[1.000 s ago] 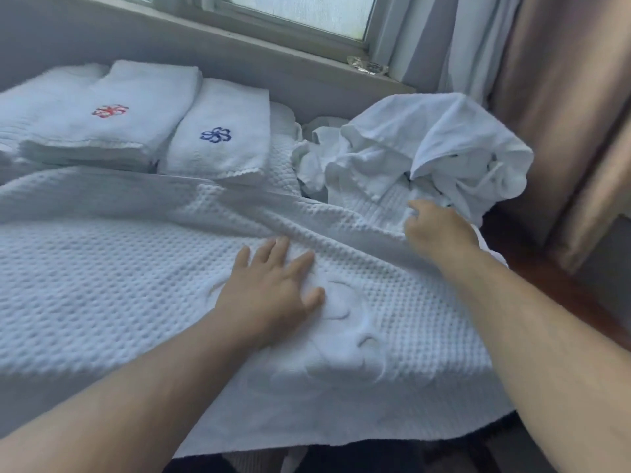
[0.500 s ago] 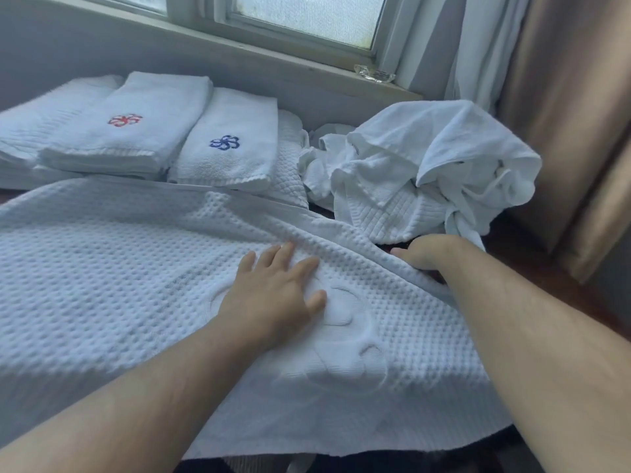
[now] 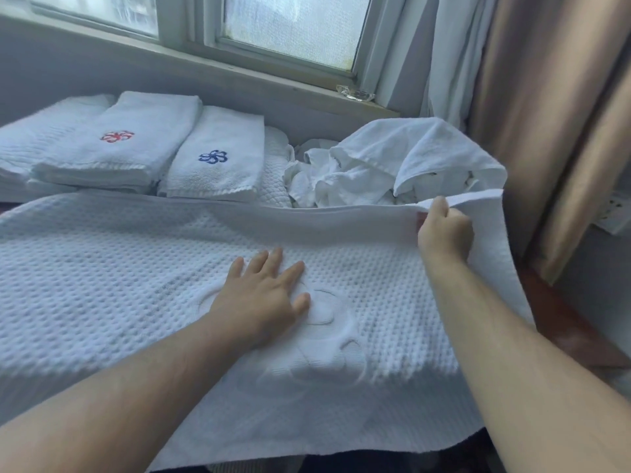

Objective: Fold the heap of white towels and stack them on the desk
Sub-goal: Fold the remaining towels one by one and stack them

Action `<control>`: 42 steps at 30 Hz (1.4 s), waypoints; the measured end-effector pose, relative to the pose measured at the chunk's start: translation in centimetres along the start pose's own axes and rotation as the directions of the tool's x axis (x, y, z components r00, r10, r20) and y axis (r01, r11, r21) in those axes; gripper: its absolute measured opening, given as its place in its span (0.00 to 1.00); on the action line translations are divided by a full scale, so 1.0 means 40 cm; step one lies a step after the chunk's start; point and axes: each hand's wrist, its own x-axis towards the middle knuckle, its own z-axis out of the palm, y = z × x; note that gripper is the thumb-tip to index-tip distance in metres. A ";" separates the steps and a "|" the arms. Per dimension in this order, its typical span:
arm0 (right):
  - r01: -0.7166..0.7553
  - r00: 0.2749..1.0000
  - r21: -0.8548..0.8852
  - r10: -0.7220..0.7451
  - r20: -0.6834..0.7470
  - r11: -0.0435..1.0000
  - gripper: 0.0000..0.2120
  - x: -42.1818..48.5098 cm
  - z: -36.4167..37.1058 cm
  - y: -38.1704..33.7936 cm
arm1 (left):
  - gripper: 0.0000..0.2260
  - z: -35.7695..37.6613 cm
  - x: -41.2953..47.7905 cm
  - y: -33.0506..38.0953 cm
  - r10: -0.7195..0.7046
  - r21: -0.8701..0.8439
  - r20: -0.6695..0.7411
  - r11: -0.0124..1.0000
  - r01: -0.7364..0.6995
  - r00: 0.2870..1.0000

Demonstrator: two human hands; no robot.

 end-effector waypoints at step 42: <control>-0.253 0.954 0.569 0.300 0.011 0.783 0.15 0.109 0.079 0.206 | 0.08 -0.057 0.256 0.059 0.113 -0.177 -0.514 0.956 -0.234 0.850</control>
